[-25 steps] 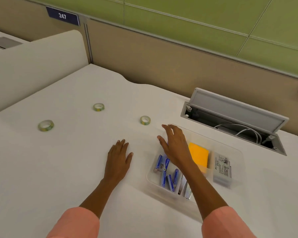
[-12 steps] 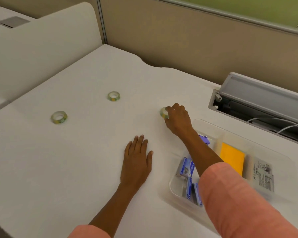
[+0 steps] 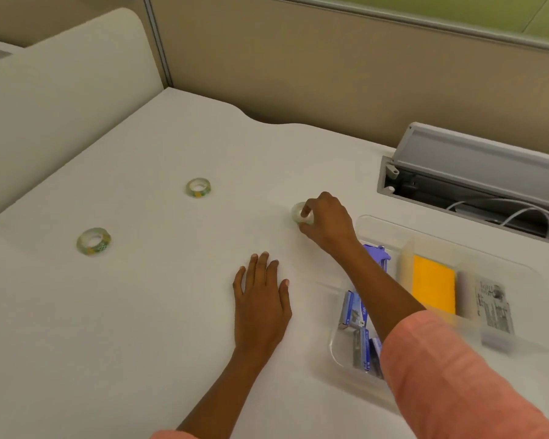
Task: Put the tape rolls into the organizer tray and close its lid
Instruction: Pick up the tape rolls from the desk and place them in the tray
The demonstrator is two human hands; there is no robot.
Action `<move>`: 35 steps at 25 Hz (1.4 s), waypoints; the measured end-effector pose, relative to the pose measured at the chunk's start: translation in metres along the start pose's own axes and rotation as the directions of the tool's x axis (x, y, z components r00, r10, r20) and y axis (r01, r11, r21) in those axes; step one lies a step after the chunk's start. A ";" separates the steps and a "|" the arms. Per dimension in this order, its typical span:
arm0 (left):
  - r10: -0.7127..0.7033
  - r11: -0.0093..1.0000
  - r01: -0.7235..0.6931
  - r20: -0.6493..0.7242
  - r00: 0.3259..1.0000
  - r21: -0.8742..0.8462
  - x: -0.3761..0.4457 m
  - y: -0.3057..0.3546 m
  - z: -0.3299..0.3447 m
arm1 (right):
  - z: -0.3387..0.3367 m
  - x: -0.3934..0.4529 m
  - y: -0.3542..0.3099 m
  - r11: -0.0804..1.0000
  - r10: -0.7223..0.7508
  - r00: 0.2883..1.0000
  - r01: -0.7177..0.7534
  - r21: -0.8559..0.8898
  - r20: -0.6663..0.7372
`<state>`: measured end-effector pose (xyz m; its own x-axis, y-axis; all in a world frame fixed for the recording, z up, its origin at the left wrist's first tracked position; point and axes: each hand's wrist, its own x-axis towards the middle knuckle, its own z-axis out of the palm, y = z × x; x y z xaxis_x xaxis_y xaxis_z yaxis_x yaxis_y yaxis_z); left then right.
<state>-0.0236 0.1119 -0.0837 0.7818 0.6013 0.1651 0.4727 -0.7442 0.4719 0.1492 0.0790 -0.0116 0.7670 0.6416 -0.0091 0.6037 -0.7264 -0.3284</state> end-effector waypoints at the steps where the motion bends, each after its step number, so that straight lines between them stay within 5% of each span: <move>1: 0.004 1.000 -0.004 -0.006 1.000 -0.004 -0.001 0.000 0.000 | -0.006 -0.008 0.000 0.999 0.007 0.999 -0.005 0.052 -0.053; 5: 0.034 0.999 -0.034 0.005 0.999 0.000 -0.002 -0.002 -0.003 | -0.043 -0.049 0.011 0.957 0.163 0.964 -0.101 0.273 -0.211; 15: 0.110 0.993 -0.111 0.033 0.993 0.032 -0.007 -0.007 -0.002 | -0.131 -0.223 0.118 0.865 0.482 0.805 -0.373 0.336 -0.347; 27: 0.093 0.994 -0.094 0.029 0.995 0.047 -0.010 -0.002 -0.003 | -0.069 -0.258 0.181 0.851 0.486 0.874 -0.470 0.235 -0.012; 35: 0.025 0.998 -0.022 -0.037 0.999 0.066 -0.017 -0.011 -0.012 | -0.056 -0.232 0.181 0.858 0.433 0.900 -0.427 0.287 0.045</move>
<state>-0.0474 0.1137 -0.0811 0.7774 0.5933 0.2089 0.4813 -0.7749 0.4097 0.0928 -0.2151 -0.0162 0.9421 0.2744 -0.1928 0.1284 -0.8262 -0.5486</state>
